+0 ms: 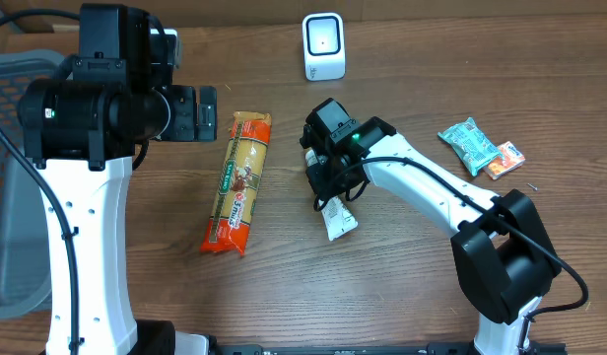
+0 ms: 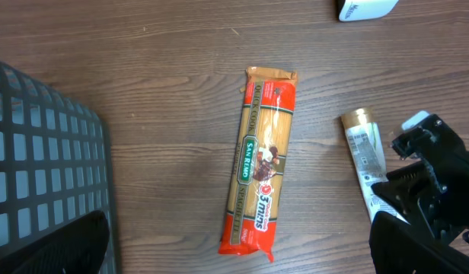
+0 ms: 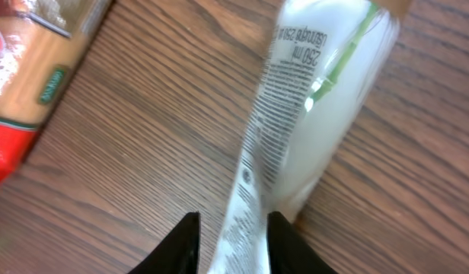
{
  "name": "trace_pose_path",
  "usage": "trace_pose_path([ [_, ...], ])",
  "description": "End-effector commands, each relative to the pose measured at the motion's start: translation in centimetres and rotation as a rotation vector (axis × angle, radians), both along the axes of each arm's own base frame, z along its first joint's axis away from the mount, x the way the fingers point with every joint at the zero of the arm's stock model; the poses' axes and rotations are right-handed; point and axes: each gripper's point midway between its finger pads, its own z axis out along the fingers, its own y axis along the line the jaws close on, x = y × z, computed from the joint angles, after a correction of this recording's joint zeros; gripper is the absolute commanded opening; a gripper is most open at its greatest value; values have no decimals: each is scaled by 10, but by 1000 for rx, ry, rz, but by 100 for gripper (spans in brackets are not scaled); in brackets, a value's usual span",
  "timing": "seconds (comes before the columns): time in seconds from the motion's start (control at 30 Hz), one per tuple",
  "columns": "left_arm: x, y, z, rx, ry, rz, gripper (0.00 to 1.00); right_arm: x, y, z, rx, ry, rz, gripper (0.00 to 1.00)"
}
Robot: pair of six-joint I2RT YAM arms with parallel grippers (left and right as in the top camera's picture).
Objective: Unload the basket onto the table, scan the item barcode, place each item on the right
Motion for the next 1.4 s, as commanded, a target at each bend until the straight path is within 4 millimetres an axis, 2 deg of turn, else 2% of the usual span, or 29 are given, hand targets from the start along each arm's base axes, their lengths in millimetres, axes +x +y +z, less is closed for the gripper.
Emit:
trace_pose_path([
  [0.0,1,-2,2,11,-6,-22,100,-8,2,-5,27,51,-11,38],
  [0.1,1,-2,2,11,-6,-22,100,-6,-3,-7,21,59,-23,46],
  [0.17,1,-2,2,11,-6,-22,100,2,-10,-3,27,53,-47,48],
  [0.33,1,-2,2,11,-6,-22,100,26,-35,24,89,57,-122,52],
  [0.4,1,-2,2,11,-6,-22,100,34,-48,33,125,60,-142,59],
  [0.5,1,-2,2,11,-6,-22,100,36,-61,32,184,102,-141,62],
  [0.63,1,-2,2,11,-6,-22,100,24,-54,28,315,167,-71,62],
  [0.93,1,-2,2,11,-6,-22,100,0,-30,-9,364,210,-69,71],
  [1.07,1,-2,2,11,-6,-22,100,-9,-18,-27,371,240,-117,70],
  [1.17,1,-2,2,11,-6,-22,100,-13,-11,-37,365,275,-150,64],
  [1.37,1,-2,2,11,-6,-22,100,-5,-7,-41,380,292,-225,40],
])
